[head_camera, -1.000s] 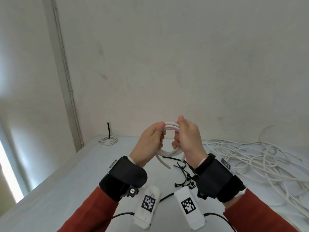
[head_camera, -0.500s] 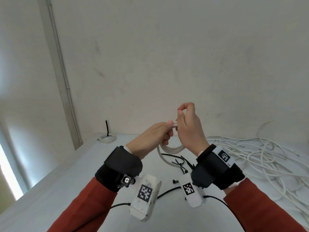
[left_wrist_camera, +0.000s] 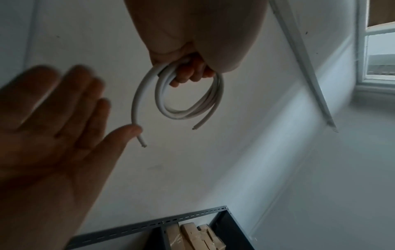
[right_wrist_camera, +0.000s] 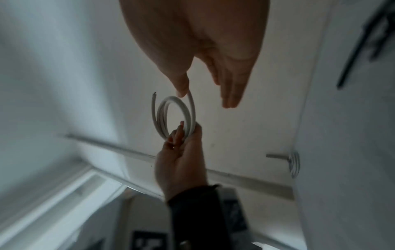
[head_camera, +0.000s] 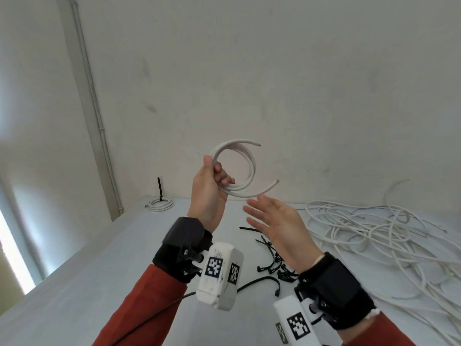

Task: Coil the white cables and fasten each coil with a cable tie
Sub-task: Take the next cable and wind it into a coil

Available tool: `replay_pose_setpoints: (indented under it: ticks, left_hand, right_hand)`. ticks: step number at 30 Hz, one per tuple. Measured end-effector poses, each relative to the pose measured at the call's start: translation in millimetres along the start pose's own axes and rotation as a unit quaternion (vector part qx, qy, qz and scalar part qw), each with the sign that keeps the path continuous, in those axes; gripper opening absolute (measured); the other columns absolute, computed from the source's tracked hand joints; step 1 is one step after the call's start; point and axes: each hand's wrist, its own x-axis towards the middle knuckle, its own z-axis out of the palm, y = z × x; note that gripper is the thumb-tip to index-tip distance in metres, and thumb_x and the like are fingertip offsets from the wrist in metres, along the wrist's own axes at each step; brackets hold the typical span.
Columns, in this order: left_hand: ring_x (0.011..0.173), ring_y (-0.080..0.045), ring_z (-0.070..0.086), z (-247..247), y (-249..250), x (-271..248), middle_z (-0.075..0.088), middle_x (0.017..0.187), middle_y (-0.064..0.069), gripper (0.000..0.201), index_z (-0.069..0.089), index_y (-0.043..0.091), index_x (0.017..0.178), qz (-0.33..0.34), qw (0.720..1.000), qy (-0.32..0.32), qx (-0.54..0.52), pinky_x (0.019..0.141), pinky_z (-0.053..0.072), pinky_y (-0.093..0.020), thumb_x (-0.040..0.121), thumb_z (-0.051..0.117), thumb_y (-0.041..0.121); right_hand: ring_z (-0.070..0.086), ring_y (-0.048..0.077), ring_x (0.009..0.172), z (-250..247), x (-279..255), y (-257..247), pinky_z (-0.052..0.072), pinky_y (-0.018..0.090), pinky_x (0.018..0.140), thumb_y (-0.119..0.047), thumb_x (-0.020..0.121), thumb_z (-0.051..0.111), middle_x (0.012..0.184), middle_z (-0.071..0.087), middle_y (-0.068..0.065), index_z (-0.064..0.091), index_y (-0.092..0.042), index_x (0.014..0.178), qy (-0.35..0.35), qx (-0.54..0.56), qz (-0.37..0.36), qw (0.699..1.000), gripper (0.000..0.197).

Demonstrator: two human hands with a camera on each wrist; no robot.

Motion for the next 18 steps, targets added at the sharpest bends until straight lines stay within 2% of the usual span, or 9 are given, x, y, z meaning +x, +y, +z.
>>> replay_pose_setpoints:
  ticks: [2, 6, 8, 10, 12, 14, 18]
  left_hand:
    - [0.047, -0.007, 0.034, 1, -5, -4, 0.032, 0.05, 0.009, 0.041, 0.042, 0.015, 0.072, -0.007, 1.0, 0.007, 0.003, 0.067, 0.04, -0.025, 0.102, 0.029, 0.04]
    - [0.047, -0.008, 0.037, -1, -12, -12, 0.03, 0.052, 0.007, 0.035, 0.048, 0.012, 0.087, -0.007, 1.0, -0.007, 0.014, 0.07, 0.044, -0.027, 0.101, 0.031, 0.04]
    - [0.048, -0.009, 0.036, -2, -14, -15, 0.028, 0.053, 0.006, 0.034, 0.05, 0.012, 0.091, -0.021, 0.999, -0.033, 0.002, 0.071, 0.045, -0.028, 0.101, 0.031, 0.038]
    - [0.047, -0.009, 0.035, -3, -16, -17, 0.027, 0.054, 0.006, 0.033, 0.048, 0.012, 0.089, -0.031, 0.998, -0.055, -0.006, 0.069, 0.045, -0.027, 0.101, 0.03, 0.037]
    - [0.047, -0.008, 0.035, -4, -20, -20, 0.028, 0.053, 0.006, 0.032, 0.046, 0.012, 0.086, -0.031, 0.998, -0.057, 0.005, 0.068, 0.044, -0.026, 0.102, 0.03, 0.035]
    - [0.046, -0.008, 0.037, -5, -24, -21, 0.029, 0.052, 0.006, 0.032, 0.045, 0.012, 0.085, -0.037, 0.998, -0.044, 0.011, 0.068, 0.043, -0.025, 0.102, 0.03, 0.034]
    - [0.046, -0.008, 0.038, -7, -29, -19, 0.03, 0.051, 0.006, 0.031, 0.043, 0.012, 0.084, -0.055, 0.998, -0.01, -0.017, 0.068, 0.044, -0.026, 0.103, 0.03, 0.034]
  right_hand:
    - [0.067, 0.022, 0.102, 7, 2, 0, 0.055, 0.033, 0.091, -0.014, 0.096, 0.052, 0.116, 0.066, 0.017, 0.061, 0.0, 0.112, 0.0, 0.072, -0.028, 0.997, 0.023]
    - [0.069, 0.017, 0.076, 16, 9, -2, 0.058, 0.026, 0.076, -0.008, 0.096, 0.054, 0.085, 0.071, 0.012, 0.055, -0.004, 0.119, 0.064, 0.11, -0.074, 0.989, 0.024]
    - [0.066, 0.018, 0.066, 17, 11, -3, 0.058, 0.024, 0.066, -0.007, 0.094, 0.057, 0.079, 0.068, 0.013, 0.051, -0.005, 0.116, 0.099, 0.123, -0.076, 0.985, 0.023]
    - [0.063, 0.019, 0.065, 17, 14, -3, 0.055, 0.023, 0.06, -0.004, 0.093, 0.058, 0.077, 0.066, 0.014, 0.053, -0.003, 0.109, 0.11, 0.107, -0.069, 0.986, 0.018]
    - [0.062, 0.022, 0.068, 14, 17, -4, 0.053, 0.023, 0.059, 0.001, 0.091, 0.056, 0.076, 0.065, 0.012, 0.058, -0.002, 0.103, 0.093, 0.072, -0.063, 0.991, 0.012]
    - [0.062, 0.019, 0.066, 12, 19, -5, 0.052, 0.024, 0.065, 0.005, 0.091, 0.053, 0.075, 0.063, 0.011, 0.06, 0.0, 0.102, 0.065, 0.044, -0.061, 0.995, 0.014]
    - [0.061, 0.019, 0.07, 10, 18, -9, 0.054, 0.027, 0.075, 0.006, 0.094, 0.045, 0.078, 0.059, 0.01, 0.063, -0.001, 0.1, 0.003, 0.059, -0.064, 0.996, 0.02]
